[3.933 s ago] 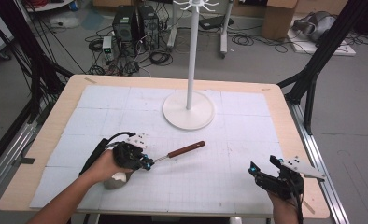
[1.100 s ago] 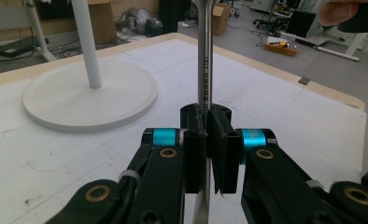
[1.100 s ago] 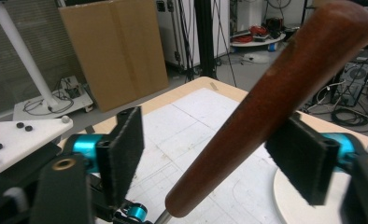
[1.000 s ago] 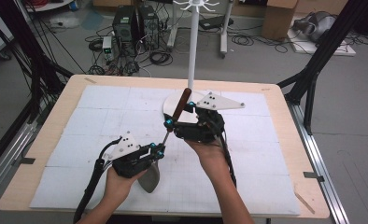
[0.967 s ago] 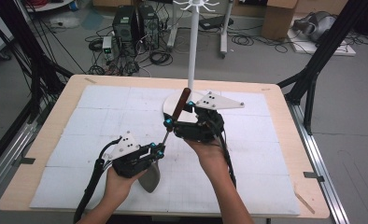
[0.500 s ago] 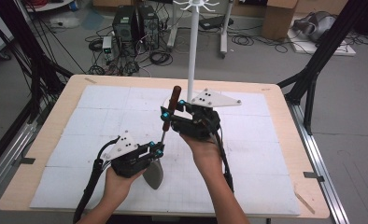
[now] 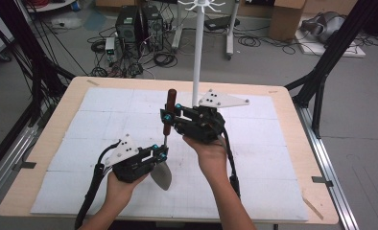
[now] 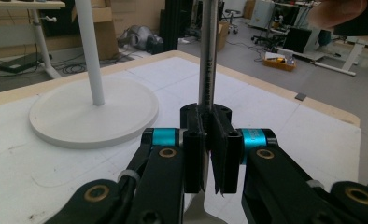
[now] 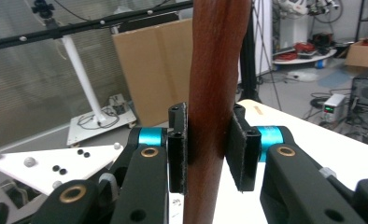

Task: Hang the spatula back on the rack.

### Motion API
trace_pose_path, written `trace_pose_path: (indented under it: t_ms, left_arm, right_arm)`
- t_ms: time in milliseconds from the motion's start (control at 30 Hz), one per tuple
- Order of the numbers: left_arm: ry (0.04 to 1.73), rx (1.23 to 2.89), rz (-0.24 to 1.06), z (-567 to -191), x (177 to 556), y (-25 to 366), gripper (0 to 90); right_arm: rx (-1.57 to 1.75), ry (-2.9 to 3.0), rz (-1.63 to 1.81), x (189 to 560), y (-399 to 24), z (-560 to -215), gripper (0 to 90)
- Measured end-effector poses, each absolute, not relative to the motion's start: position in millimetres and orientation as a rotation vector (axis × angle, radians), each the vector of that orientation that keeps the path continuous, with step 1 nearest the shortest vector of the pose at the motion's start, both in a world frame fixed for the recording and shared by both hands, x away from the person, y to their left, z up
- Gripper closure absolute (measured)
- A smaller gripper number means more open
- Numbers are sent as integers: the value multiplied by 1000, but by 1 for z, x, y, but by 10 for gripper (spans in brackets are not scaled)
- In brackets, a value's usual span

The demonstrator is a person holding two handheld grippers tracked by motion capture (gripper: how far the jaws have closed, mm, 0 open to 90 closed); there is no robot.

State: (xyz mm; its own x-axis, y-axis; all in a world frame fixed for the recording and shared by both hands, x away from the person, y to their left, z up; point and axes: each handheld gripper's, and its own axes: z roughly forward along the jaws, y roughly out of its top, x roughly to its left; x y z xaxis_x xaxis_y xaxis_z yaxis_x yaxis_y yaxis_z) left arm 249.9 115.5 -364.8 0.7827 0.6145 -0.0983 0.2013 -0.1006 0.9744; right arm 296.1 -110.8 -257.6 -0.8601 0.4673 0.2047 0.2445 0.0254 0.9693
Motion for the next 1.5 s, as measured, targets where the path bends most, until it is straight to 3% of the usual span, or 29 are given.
trace_pose_path:
  t_ms: [300,567,767,1500]
  left_arm:
    - [601,1624,351,-363,250,121,822]
    - [618,1538,362,-359,256,164,398]
    - [708,1554,401,-363,258,204,212]
    - [704,1587,479,-381,264,226,220]
  right_arm:
    - [659,2185,1982,297,-110,-249,734]
    - [583,2239,2002,315,-119,-233,734]
    - [562,2261,2008,337,-126,-220,734]
    - [645,2267,1903,420,-124,-175,734]
